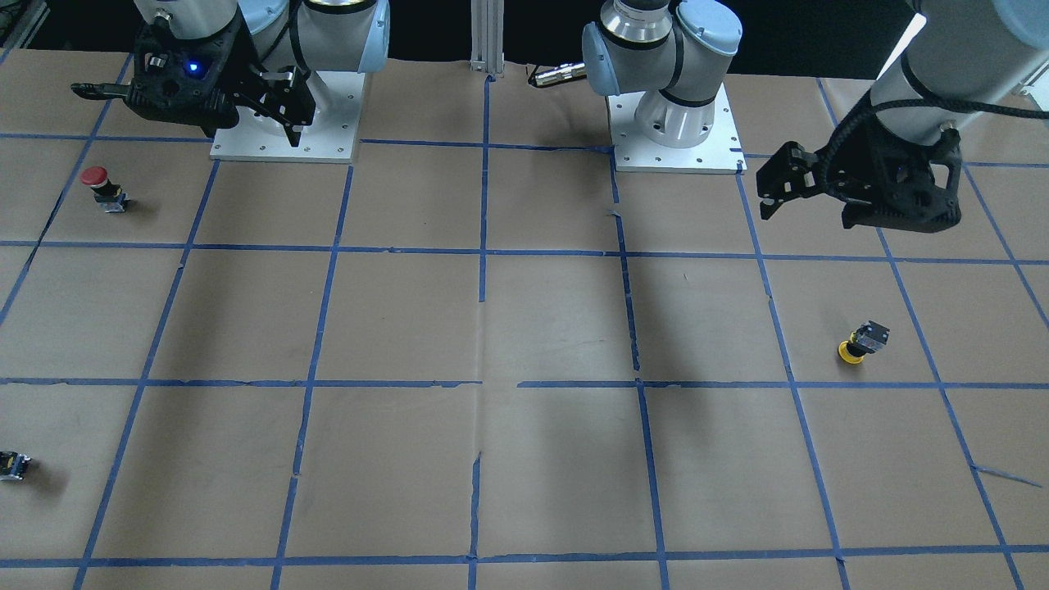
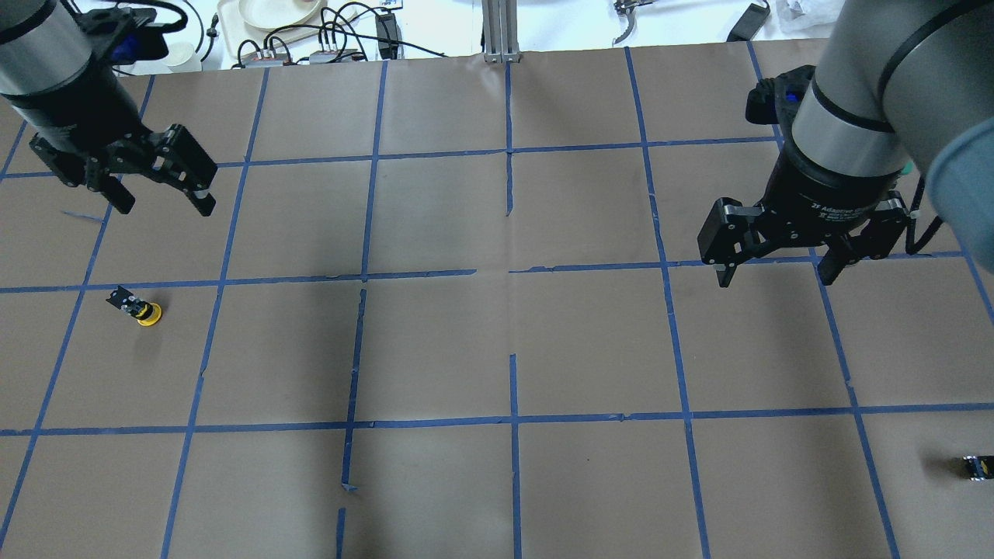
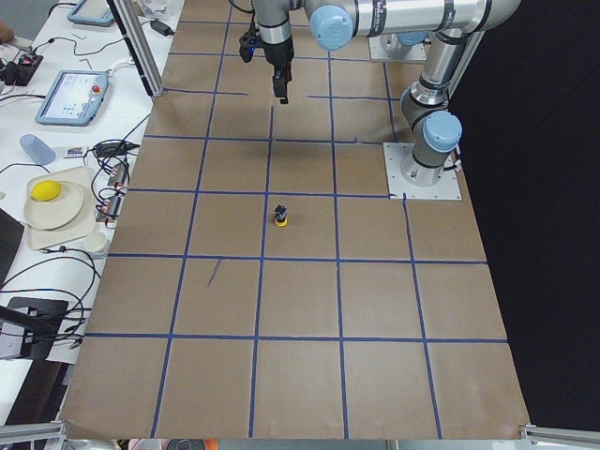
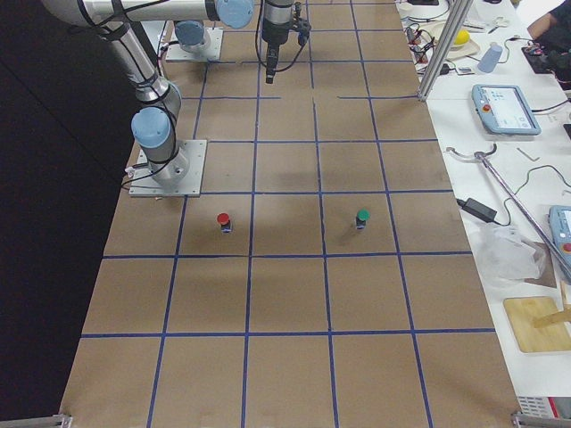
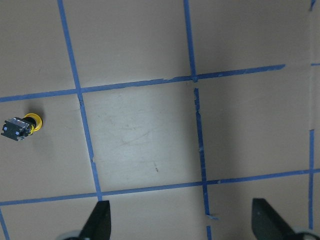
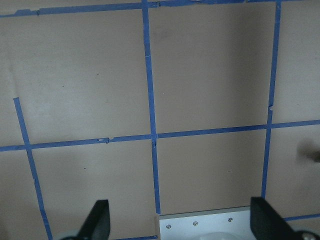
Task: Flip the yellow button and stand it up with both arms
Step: 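Move the left gripper down over the yellow button lying on its side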
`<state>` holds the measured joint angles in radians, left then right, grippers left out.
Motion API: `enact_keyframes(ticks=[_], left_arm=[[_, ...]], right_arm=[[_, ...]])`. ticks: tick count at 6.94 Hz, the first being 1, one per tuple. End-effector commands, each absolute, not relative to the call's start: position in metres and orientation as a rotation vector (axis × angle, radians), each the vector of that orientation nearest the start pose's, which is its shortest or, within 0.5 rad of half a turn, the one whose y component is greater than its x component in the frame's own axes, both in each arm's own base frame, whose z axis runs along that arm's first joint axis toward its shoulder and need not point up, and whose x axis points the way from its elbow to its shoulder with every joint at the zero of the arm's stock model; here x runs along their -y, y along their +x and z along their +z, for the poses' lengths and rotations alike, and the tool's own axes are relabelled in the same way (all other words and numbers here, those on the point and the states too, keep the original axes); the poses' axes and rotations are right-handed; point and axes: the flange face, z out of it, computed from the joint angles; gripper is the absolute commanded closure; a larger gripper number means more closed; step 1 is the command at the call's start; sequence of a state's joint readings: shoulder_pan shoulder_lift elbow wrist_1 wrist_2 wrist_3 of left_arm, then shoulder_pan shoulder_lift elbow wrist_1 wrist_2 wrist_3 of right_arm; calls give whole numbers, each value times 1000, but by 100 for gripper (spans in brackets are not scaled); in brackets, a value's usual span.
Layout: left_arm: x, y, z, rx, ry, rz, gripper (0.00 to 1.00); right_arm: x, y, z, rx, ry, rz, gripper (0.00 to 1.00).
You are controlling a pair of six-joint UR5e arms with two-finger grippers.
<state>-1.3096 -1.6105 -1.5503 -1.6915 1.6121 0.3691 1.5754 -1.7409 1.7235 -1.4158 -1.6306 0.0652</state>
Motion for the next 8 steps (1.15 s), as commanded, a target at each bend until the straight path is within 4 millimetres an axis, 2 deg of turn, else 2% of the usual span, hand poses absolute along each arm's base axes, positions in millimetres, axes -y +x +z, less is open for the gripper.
enact_keyframes(ticks=[1, 2, 3, 4, 5, 6, 8], left_arm=[[524, 85, 414, -3078, 396, 257, 0], [523, 119, 383, -3088, 476, 276, 0], [521, 166, 349, -3075, 543, 218, 0], [517, 196, 314, -3054, 597, 174, 0], [512, 216, 288, -3028, 655, 138, 0], [509, 216, 266, -3043, 675, 106, 0], [507, 209, 243, -3039, 778, 38, 0]], right_arm=[[404, 129, 476, -3198, 92, 215, 0], [404, 129, 476, -3198, 92, 215, 0], [404, 129, 476, -3198, 92, 215, 0], [404, 129, 476, -3196, 94, 215, 0], [404, 130, 475, -3197, 91, 220, 0], [404, 130, 476, -3198, 92, 218, 0], [404, 130, 475, -3198, 91, 220, 0]])
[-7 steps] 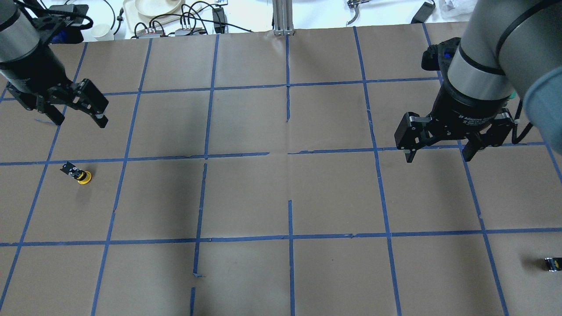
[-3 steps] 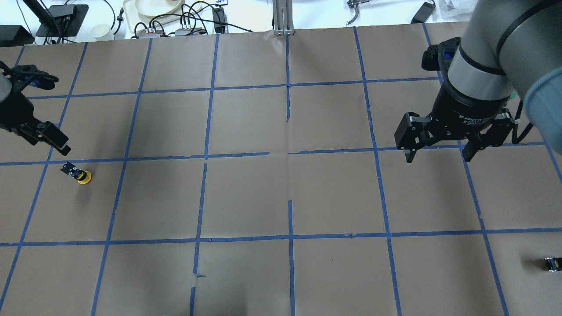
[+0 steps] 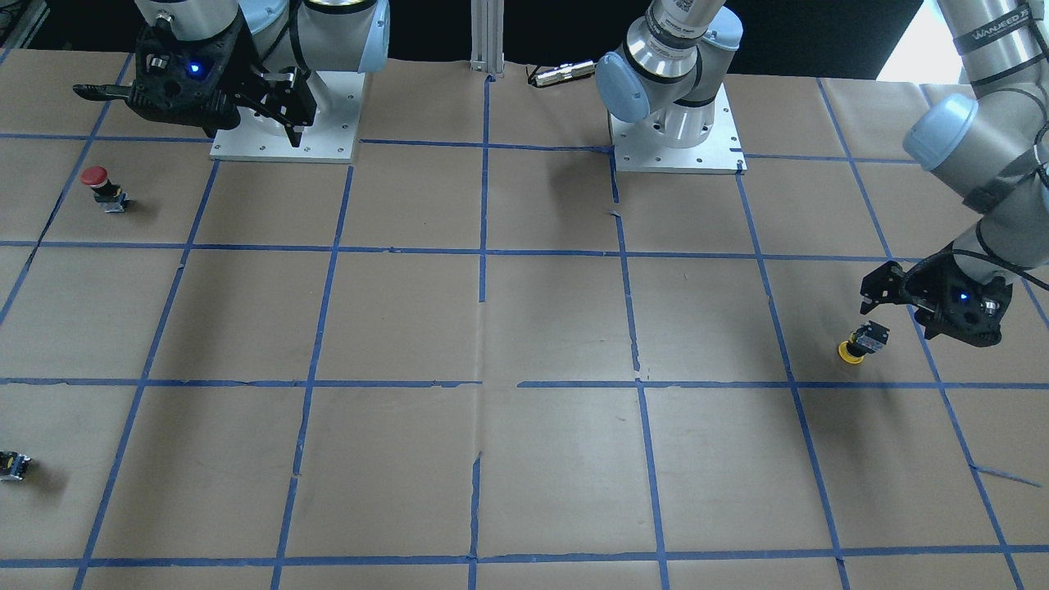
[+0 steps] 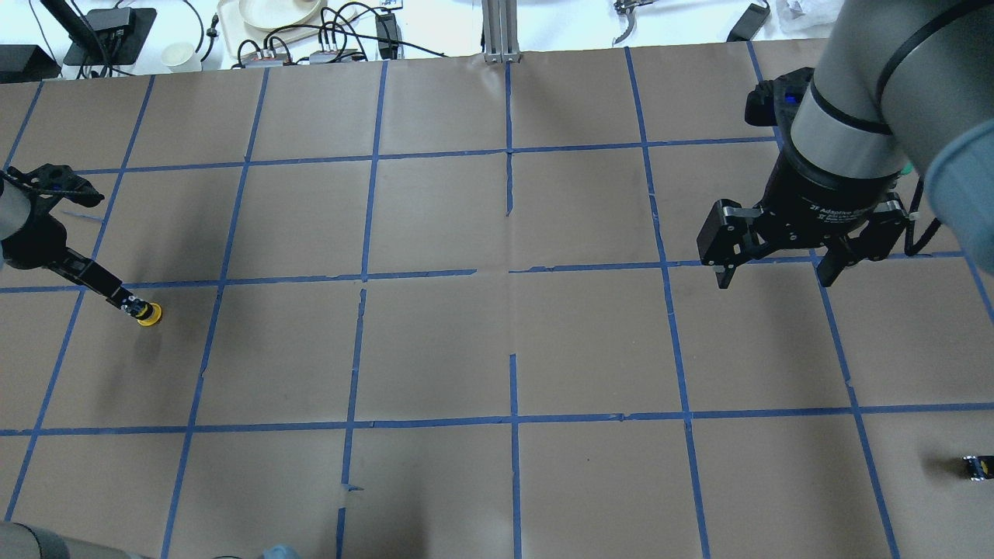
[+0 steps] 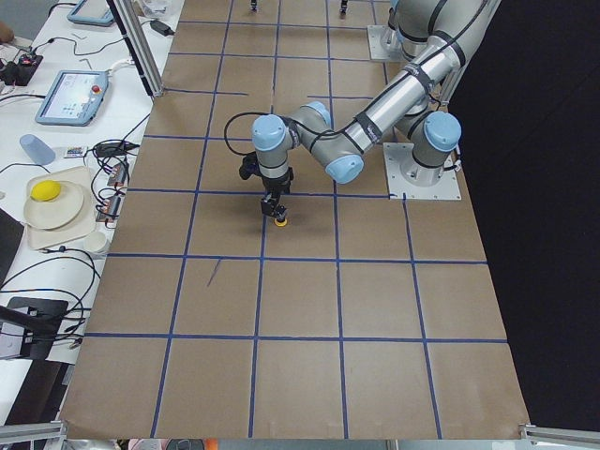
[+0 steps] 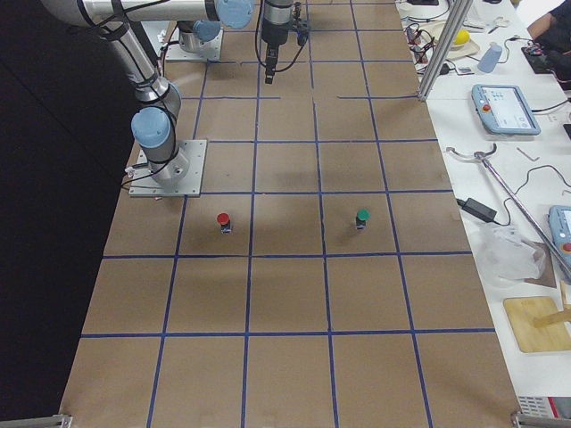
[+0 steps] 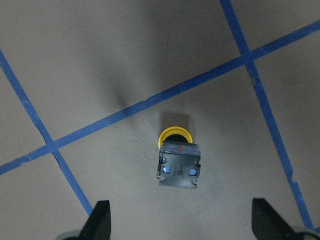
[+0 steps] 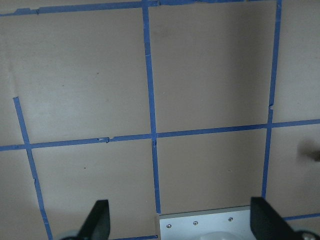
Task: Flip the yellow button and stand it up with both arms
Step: 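Close the left gripper on the yellow button's base and lift it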
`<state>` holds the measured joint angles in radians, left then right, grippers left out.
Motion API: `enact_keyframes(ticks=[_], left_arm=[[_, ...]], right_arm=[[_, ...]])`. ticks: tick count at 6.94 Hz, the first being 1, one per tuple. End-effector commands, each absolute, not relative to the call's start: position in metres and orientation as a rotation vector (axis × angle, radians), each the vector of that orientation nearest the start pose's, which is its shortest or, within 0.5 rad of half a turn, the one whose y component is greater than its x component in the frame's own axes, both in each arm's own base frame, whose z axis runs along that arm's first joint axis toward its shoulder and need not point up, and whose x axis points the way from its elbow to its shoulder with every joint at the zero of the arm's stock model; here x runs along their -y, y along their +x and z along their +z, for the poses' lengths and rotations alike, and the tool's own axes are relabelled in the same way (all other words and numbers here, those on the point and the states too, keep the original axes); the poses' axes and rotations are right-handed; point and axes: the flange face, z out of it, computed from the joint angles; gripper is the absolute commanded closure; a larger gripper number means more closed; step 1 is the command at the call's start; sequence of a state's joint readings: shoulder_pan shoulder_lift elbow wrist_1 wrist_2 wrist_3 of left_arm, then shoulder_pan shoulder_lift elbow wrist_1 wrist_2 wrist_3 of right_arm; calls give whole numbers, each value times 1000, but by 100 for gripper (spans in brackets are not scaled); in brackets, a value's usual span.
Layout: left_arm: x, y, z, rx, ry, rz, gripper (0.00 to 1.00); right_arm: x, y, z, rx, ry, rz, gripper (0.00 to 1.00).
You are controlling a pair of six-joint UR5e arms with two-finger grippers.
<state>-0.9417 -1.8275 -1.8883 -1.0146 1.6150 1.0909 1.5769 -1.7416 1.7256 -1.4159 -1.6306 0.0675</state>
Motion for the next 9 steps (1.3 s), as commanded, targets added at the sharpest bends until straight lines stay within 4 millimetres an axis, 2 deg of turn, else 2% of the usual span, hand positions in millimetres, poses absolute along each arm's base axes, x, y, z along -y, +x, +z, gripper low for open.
enact_keyframes(ticks=[1, 4, 5, 6, 7, 8, 9], left_arm=[[510, 214, 234, -3035, 795, 38, 0], [511, 219, 224, -3086, 782, -6, 2], [511, 218, 221, -3089, 786, 2, 6], [511, 219, 218, -3088, 790, 17, 20], [511, 220, 217, -3089, 791, 19, 40], [511, 219, 217, -3086, 798, 21, 71], [512, 220, 220, -3081, 794, 13, 95]], right_arm=[[404, 130, 474, -3201, 96, 222, 0], [405, 130, 474, -3207, 115, 219, 0], [405, 130, 473, -3203, 116, 219, 0], [405, 130, 473, -3204, 113, 222, 0], [405, 130, 473, -3205, 115, 226, 0], [405, 130, 472, -3205, 115, 229, 0], [405, 130, 472, -3204, 115, 231, 0]])
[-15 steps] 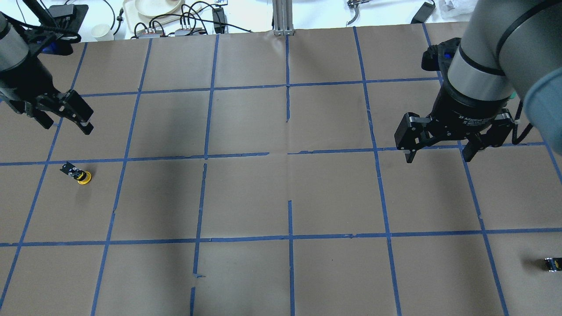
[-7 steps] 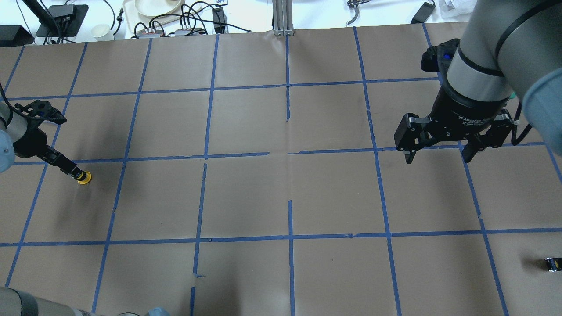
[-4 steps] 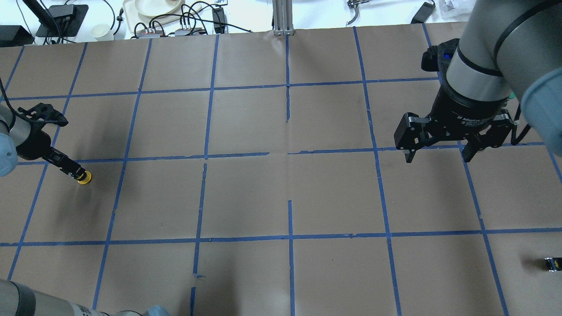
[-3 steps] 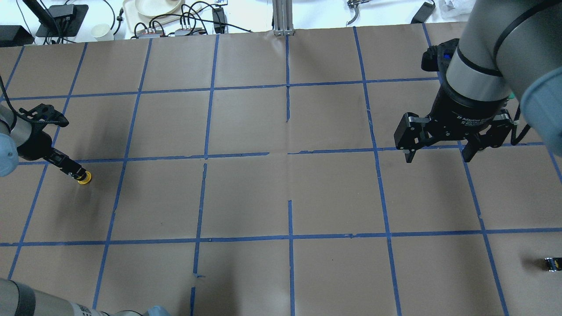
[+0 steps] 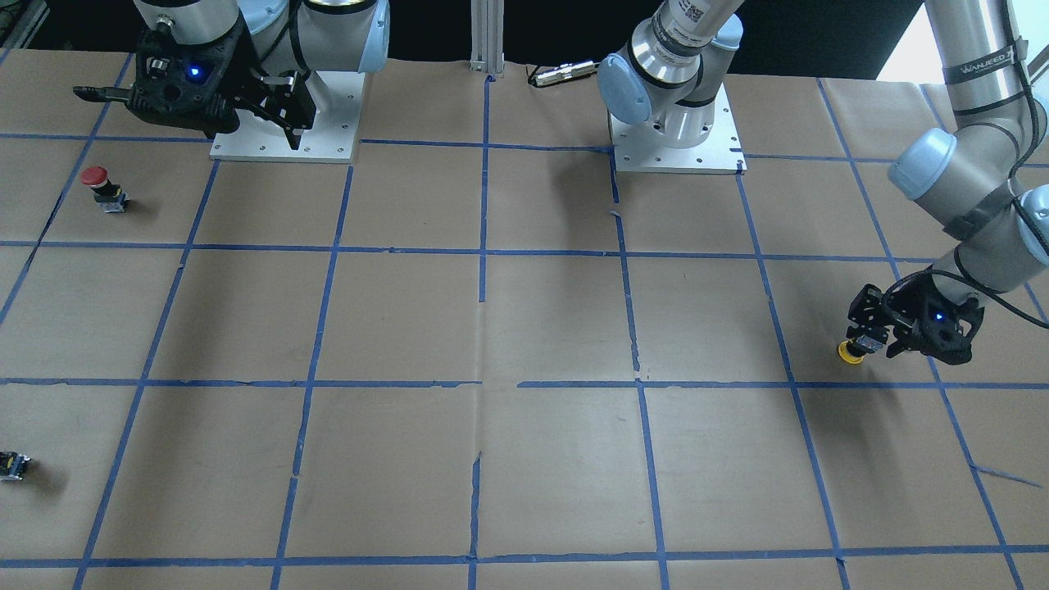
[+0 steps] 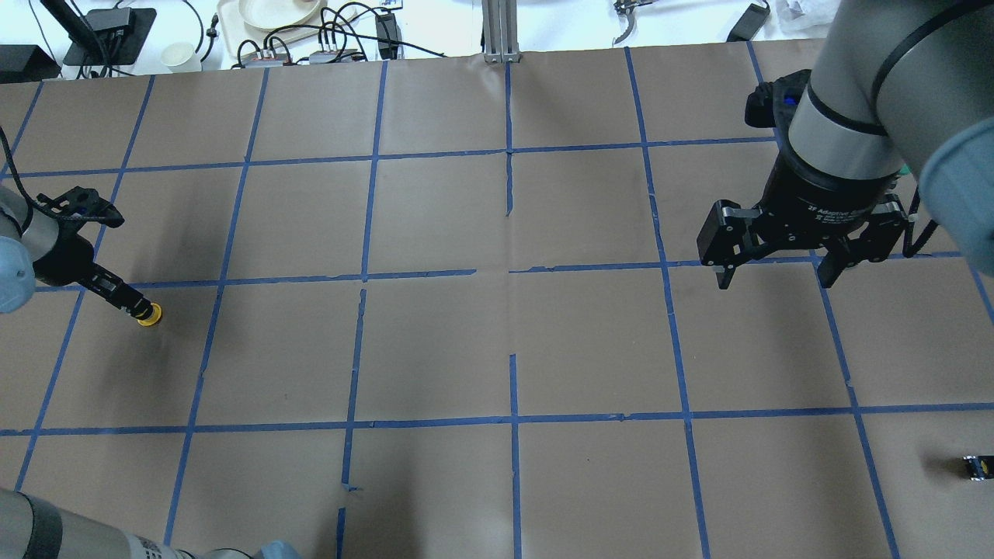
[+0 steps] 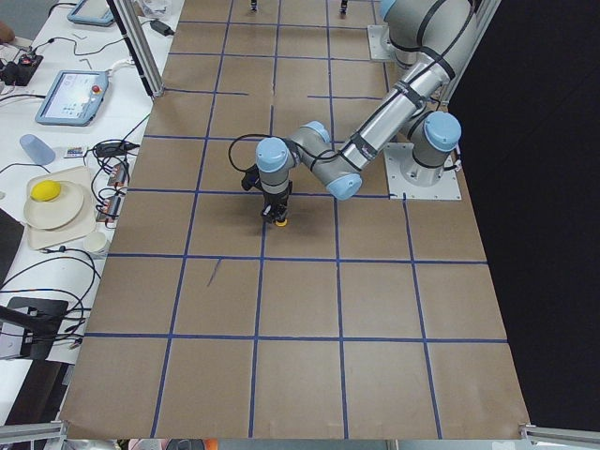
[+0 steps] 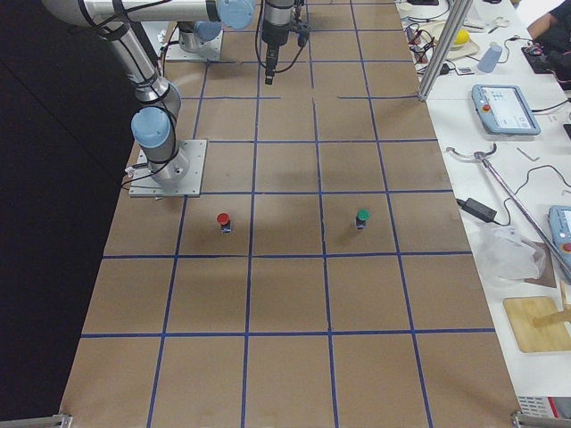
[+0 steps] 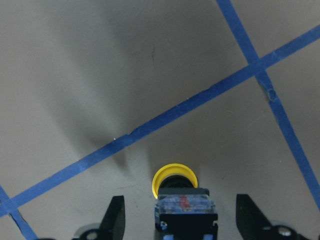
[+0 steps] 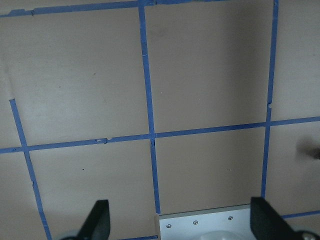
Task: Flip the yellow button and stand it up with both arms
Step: 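Close the left gripper on the yellow button's base and lift it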
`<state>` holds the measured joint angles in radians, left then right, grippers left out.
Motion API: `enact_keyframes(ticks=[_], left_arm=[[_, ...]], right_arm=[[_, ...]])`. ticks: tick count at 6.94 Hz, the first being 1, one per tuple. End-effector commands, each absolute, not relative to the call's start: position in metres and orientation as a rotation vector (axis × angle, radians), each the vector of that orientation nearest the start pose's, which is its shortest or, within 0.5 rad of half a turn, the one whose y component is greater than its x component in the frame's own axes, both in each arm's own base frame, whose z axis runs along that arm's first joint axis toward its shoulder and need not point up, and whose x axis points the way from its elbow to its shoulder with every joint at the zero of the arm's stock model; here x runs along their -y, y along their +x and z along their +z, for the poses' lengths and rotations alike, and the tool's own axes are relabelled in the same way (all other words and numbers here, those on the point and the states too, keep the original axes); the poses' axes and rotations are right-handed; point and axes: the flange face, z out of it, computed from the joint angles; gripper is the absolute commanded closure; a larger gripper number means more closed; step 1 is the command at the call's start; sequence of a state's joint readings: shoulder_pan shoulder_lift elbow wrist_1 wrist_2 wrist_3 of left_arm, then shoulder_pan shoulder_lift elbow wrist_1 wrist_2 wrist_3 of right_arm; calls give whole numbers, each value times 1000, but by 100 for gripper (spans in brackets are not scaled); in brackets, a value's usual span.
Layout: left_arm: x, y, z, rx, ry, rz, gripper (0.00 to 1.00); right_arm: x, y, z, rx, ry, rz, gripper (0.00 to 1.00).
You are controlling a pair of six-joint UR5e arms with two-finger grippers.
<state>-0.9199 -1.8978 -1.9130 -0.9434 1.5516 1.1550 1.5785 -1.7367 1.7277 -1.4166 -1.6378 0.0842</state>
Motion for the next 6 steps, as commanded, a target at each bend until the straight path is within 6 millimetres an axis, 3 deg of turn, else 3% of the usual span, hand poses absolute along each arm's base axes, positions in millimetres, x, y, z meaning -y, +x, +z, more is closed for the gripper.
enact_keyframes(ticks=[1, 3, 5, 6], left_arm=[[513, 220, 225, -3078, 791, 2, 98], [522, 188, 263, -3088, 873, -62, 98], [521, 126, 291, -3230, 965, -130, 98], [519, 89, 293, -3333, 1021, -135, 98]], right_arm=[[404, 130, 469, -3202, 115, 241, 0], [401, 130, 462, -3199, 114, 261, 0], [401, 130, 462, -3199, 114, 261, 0], [401, 130, 462, -3199, 114, 263, 0]])
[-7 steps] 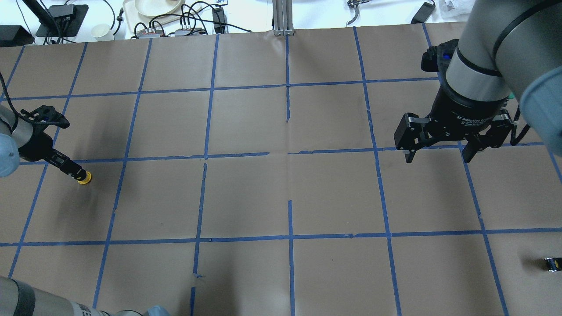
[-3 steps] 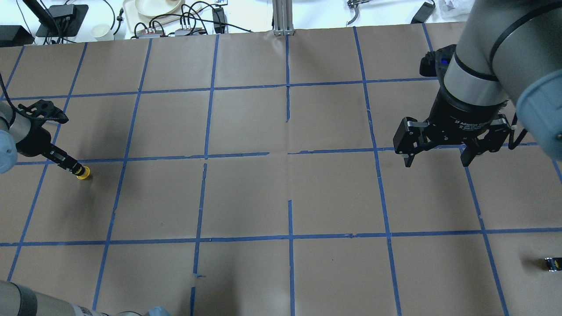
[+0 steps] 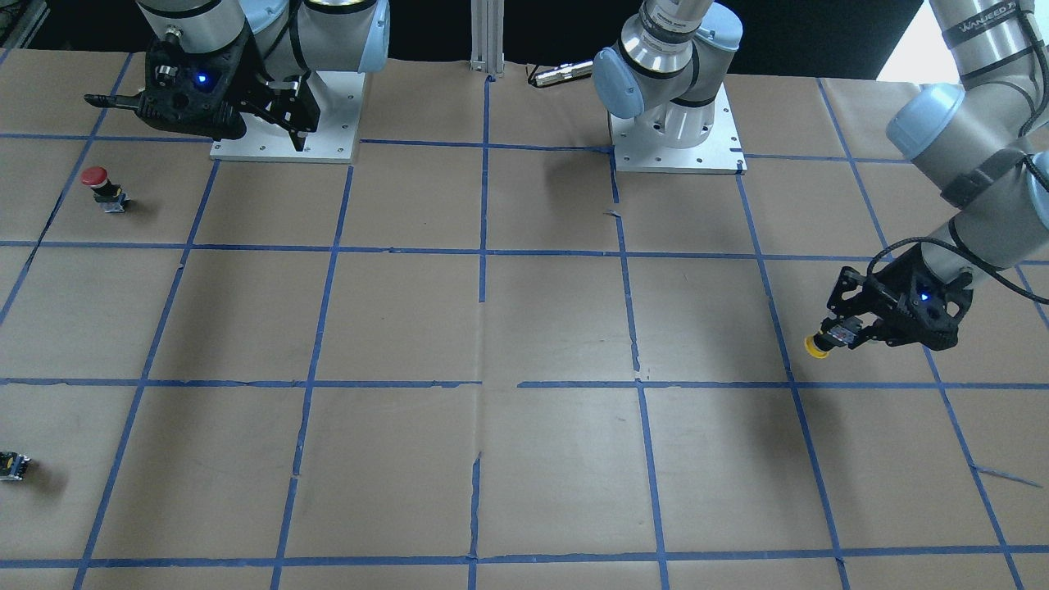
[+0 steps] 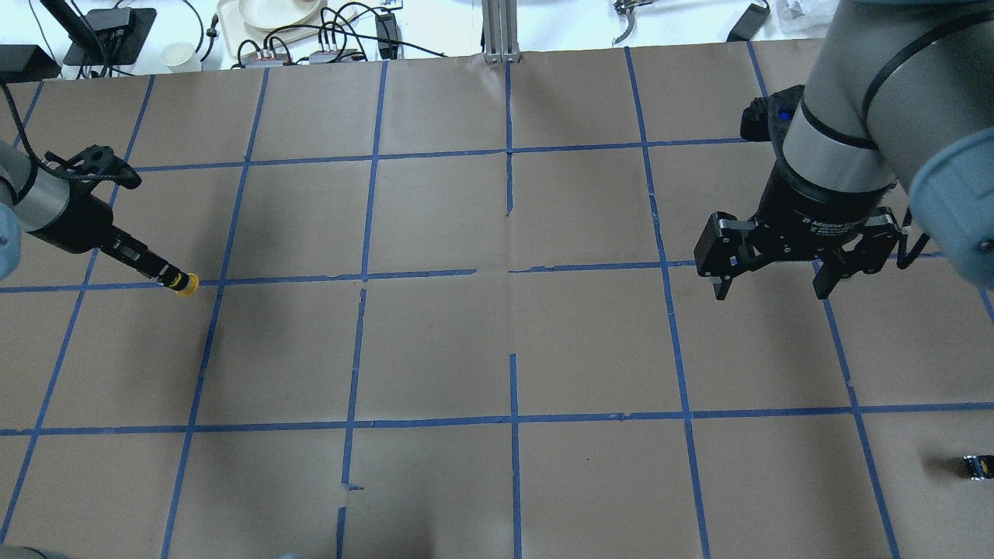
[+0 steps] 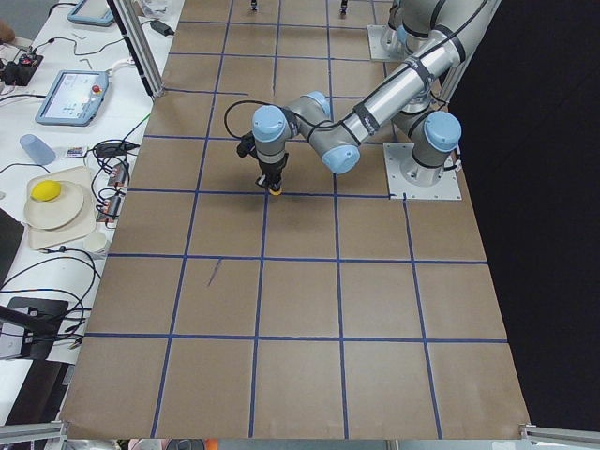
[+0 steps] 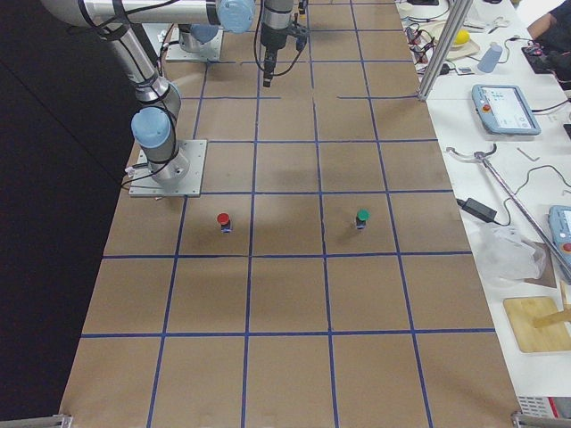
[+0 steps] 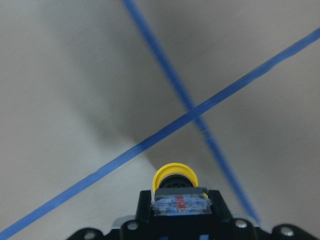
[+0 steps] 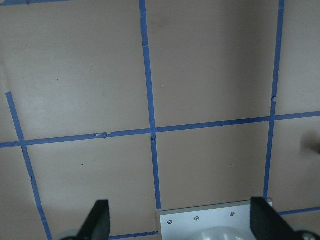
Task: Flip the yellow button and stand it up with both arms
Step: 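Carry the button toward the table center while the right gripper approaches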
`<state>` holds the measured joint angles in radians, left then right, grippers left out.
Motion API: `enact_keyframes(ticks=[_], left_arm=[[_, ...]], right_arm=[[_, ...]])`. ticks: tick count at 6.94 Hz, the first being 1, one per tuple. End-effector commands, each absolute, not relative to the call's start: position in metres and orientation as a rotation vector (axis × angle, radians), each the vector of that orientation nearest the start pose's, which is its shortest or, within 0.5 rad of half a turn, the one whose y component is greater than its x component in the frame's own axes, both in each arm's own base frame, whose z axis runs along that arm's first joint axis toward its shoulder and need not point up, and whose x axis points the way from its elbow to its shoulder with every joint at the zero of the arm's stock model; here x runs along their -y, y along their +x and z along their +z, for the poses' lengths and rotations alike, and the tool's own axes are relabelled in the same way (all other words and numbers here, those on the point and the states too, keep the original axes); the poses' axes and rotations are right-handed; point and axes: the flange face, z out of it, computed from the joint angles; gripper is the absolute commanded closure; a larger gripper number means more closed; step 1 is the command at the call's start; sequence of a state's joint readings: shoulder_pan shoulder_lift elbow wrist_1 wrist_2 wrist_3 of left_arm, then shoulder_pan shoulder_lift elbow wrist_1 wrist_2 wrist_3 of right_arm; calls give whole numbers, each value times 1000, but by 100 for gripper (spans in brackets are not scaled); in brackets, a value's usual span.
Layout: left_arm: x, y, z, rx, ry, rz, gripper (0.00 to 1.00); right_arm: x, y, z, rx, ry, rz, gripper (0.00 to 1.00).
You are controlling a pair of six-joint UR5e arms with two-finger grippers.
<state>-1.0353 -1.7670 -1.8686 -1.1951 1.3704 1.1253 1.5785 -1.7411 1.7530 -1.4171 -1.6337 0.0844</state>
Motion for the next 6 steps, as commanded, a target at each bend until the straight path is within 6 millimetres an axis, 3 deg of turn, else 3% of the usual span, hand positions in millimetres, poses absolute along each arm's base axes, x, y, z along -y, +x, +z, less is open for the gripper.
enact_keyframes(ticks=[1, 2, 4, 5, 6], left_arm=[[521, 47, 304, -3508, 918, -217, 98], [527, 3, 315, -3677, 759, -305, 98], [524, -98, 351, -3956, 519, -353, 98], [516, -126, 368, -4109, 366, -360, 98], [506, -142, 393, -4227, 216, -380, 98]], right_arm=[[402, 130, 458, -3196, 106, 290, 0], [403, 134, 459, -3166, 115, 278, 0], [407, 161, 467, -2874, 396, 283, 0], [411, 168, 467, -2778, 459, 309, 0], [413, 171, 470, -2693, 533, 326, 0]])
